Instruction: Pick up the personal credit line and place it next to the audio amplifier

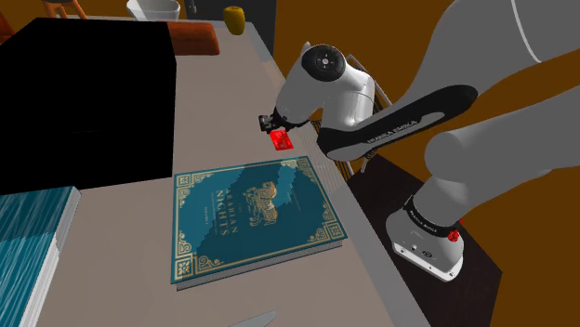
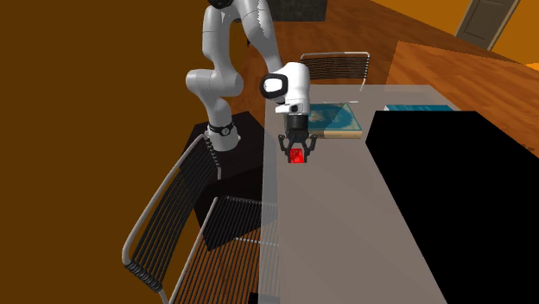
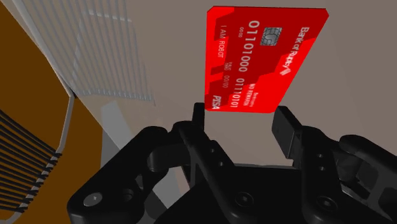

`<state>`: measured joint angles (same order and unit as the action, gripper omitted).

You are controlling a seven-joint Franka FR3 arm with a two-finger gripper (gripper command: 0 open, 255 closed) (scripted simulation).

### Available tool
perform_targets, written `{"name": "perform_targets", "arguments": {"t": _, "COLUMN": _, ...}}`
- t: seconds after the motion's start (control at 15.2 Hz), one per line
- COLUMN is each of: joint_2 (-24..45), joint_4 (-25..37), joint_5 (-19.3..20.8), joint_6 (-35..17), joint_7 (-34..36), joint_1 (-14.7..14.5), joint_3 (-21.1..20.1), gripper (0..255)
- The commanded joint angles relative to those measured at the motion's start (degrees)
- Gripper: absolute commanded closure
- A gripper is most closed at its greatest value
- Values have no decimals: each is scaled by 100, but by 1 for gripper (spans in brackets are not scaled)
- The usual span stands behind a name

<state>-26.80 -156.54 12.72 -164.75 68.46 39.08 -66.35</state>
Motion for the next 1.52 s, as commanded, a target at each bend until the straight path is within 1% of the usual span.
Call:
{"name": "perform_targets", "arguments": {"t": 0.0, "joint_2": 42, "joint_4": -12, "joint_5": 34, "joint_6": -5, "joint_7": 41, "joint_1": 105, "joint_3": -114, "gripper": 255}}
{"name": "perform_targets", "arguments": {"t": 0.33, "joint_2": -107, "joint_4": 62, "joint_5": -235, "joint_6": 424, "joint_7": -336, "joint_1": -635, "joint_3": 638, "gripper": 255}}
{"name": "perform_targets", "arguments": {"t": 0.66, "joint_2": -303, "joint_4": 176, "joint_5": -484, "joint_6": 849, "joint_7": -688, "joint_1": -1179, "joint_3": 1211, "gripper": 255}}
{"name": "perform_targets", "arguments": {"t": 1.06, "joint_2": -549, "joint_4": 362, "joint_5": -718, "joint_6": 1354, "joint_7": -1053, "joint_1": -1626, "joint_3": 1723, "gripper": 255}}
{"name": "perform_targets", "arguments": {"t": 1.45, "joint_2": -773, "joint_4": 598, "joint_5": -879, "joint_6": 1847, "joint_7": -1356, "joint_1": -1916, "joint_3": 2106, "gripper": 255}}
